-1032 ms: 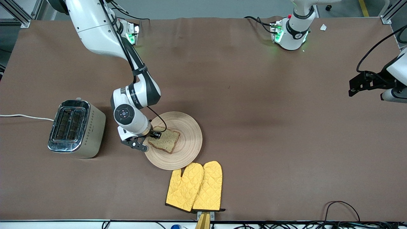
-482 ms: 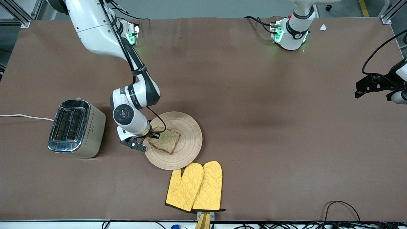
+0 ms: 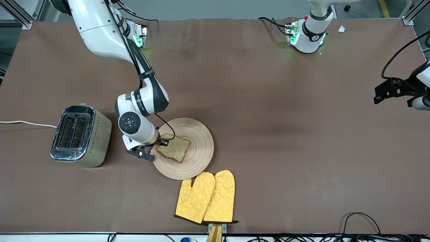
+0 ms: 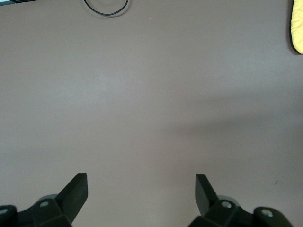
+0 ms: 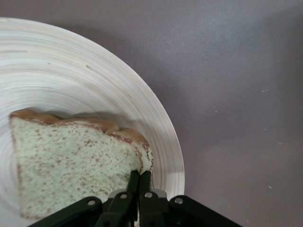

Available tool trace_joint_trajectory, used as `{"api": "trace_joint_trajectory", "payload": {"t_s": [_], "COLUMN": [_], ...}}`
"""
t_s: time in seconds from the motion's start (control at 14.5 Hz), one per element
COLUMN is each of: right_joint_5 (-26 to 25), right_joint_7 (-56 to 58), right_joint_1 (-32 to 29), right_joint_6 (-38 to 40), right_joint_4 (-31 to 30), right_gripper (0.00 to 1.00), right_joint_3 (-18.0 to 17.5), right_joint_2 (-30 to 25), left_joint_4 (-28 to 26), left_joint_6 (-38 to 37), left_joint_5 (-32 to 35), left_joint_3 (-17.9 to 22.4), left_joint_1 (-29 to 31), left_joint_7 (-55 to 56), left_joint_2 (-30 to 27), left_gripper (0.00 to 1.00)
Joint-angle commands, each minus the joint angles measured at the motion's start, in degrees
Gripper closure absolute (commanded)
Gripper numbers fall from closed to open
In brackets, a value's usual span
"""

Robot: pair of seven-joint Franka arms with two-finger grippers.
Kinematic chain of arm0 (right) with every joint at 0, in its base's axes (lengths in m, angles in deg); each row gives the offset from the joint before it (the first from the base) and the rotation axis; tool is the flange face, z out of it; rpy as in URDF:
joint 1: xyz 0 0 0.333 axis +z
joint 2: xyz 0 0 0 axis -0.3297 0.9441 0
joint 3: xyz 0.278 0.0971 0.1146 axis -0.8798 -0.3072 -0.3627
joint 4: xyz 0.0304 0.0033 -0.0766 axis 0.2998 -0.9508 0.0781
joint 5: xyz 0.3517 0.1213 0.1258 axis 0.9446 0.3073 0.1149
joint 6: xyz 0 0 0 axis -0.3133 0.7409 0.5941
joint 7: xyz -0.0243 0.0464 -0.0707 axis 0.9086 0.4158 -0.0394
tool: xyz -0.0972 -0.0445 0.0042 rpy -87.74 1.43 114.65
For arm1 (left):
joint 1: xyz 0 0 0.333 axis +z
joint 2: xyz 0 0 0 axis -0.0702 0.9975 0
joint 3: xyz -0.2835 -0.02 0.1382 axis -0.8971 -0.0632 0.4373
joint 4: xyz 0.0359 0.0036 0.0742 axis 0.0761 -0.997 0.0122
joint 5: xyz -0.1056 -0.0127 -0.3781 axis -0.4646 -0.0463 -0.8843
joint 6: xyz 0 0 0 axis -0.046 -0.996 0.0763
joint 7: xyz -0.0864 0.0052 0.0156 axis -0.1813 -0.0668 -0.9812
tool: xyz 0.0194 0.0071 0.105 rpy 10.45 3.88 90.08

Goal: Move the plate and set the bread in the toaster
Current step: 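Lift the bread slice with the right gripper over the toaster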

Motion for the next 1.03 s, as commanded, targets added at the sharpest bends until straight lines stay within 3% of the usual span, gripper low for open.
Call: {"api": "trace_joint_trajectory", "payload": {"t_s": [0.0, 0.48, 0.76, 0.96], "right_joint_5": [-0.46, -2.38, -19.93, -28.65], "right_joint_7": [0.85, 4.78, 15.14, 23.76], "right_joint_1": [-0.83, -2.24, -2.33, -3.03], "right_joint_6": [8.05, 26.67, 37.66, 40.93], "right_joint_4": [5.13, 14.01, 19.46, 19.64], "right_gripper": [1.00, 1.00, 1.00, 1.00], "right_joint_3": [-0.20, 0.67, 1.47, 2.60], "right_joint_2": [-1.28, -7.26, -7.44, -8.93], "left_joint_4": [-0.42, -0.60, -0.68, -0.68], "left_joint_6": [0.63, 0.63, 0.63, 0.63], "left_joint_5": [-0.15, -0.15, -0.15, -0.15], "left_joint_3": [-0.14, -0.14, -0.14, -0.14], "left_joint_1": [-0.21, -0.21, -0.12, -0.04], "left_joint_7": [1.51, 1.78, 1.78, 1.78], "left_joint_2": [-0.79, -0.96, -0.96, -0.96], "left_gripper": [0.00, 0.00, 0.00, 0.00]}}
